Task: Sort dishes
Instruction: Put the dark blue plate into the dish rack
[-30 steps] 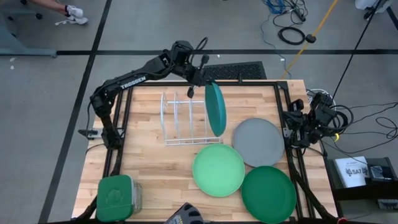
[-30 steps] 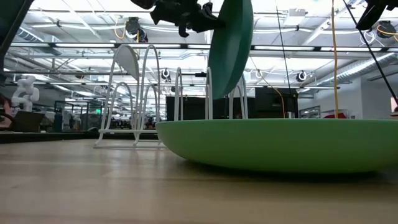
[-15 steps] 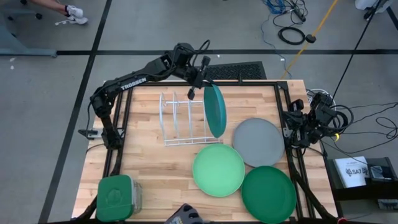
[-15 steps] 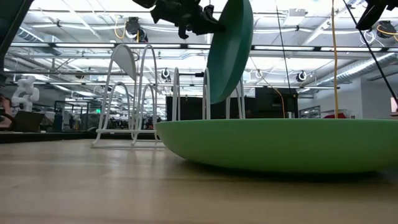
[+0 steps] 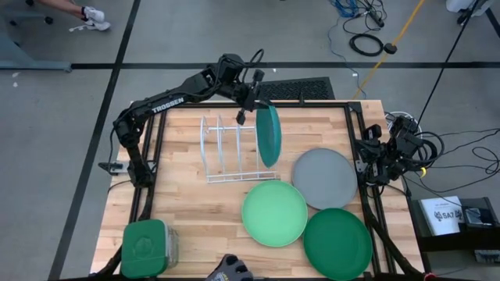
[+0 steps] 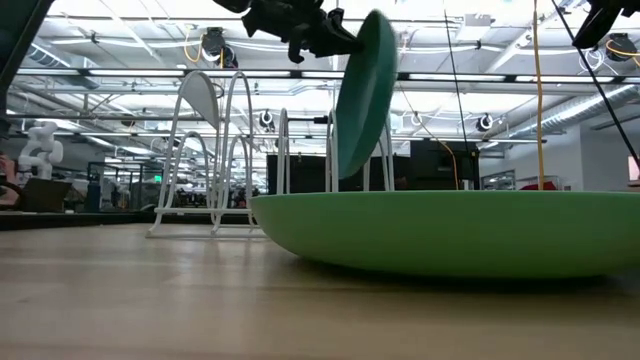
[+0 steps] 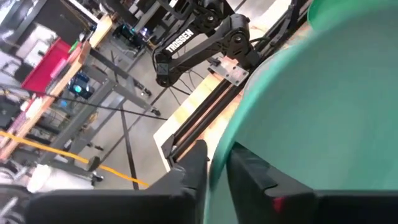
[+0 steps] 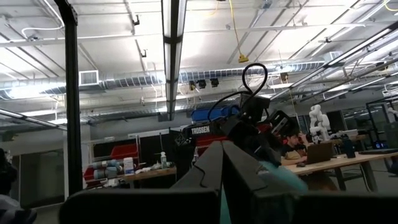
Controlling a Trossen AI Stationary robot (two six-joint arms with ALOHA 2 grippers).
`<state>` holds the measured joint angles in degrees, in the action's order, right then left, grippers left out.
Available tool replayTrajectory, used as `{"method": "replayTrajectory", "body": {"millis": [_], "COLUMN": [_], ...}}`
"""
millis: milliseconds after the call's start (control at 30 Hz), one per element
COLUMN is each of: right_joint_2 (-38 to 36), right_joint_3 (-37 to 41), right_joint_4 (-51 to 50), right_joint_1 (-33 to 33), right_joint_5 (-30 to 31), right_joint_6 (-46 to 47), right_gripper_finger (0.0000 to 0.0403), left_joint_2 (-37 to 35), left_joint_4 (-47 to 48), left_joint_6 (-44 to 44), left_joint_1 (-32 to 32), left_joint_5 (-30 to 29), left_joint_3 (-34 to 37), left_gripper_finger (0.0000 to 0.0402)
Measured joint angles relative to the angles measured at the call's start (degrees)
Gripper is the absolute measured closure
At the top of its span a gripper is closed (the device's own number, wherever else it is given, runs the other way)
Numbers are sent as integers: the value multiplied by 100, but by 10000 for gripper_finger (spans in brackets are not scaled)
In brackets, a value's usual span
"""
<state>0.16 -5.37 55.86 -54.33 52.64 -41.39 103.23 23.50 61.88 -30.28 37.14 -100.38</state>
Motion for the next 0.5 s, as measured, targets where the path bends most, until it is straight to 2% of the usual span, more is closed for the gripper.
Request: {"method": "replayTrajectory", "body": {"millis": [200,500], "right_joint_2": [0,0], "right_joint_3": [0,0], "right_joint_4": [2,2], "right_joint_1": [0,0], "right_joint_5": [0,0], "right_joint_6": [0,-1], "right_gripper_finger": [403,403], "left_joint_2": [-1,-6], "left_joint_4": [-24,-33], "left_joint_6": [-159,-463], "left_joint_1": [2,49], "left_joint_5": [-149,-170], "left_joint_3": [0,0], "left_gripper_finger": [297,295]}}
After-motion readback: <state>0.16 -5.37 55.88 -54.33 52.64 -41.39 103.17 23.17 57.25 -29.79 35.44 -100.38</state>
